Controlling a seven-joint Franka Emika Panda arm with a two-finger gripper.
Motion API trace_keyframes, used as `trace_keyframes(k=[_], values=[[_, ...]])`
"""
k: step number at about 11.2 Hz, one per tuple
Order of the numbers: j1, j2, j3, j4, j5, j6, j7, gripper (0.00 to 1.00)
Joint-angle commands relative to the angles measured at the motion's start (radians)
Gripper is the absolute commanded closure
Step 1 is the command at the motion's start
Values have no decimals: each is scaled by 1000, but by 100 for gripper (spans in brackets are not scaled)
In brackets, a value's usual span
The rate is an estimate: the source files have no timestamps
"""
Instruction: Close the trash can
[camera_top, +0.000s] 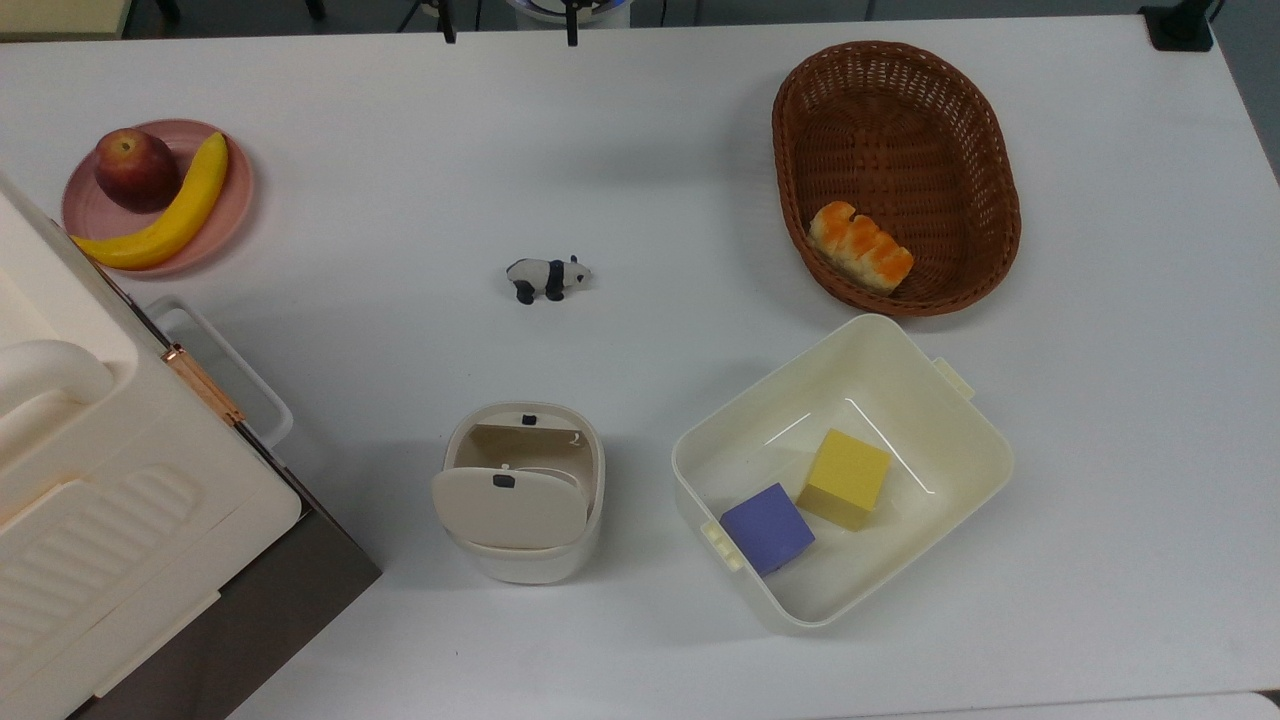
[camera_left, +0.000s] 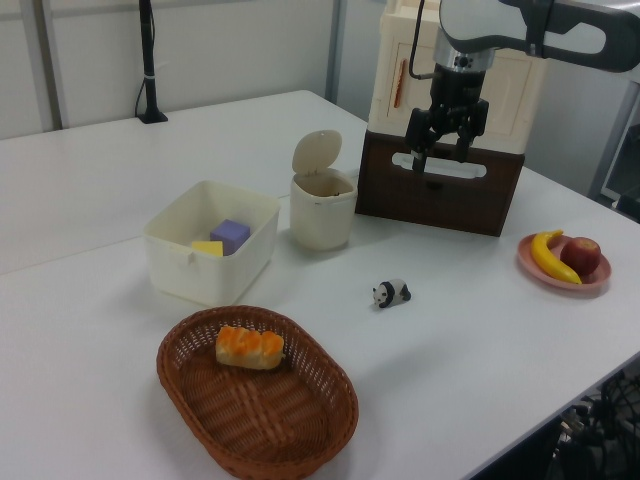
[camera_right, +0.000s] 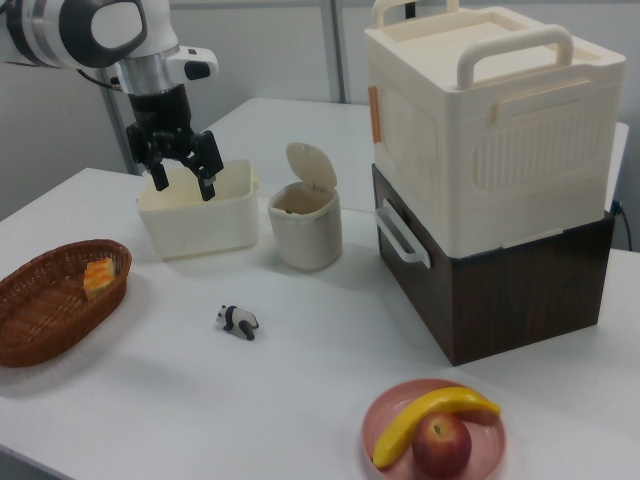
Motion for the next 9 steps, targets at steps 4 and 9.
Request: trace_keyframes(k=[4, 9], values=[[9, -5, -28, 6, 73, 8, -19, 0], [12, -11, -26, 8, 70, 8, -11, 0]])
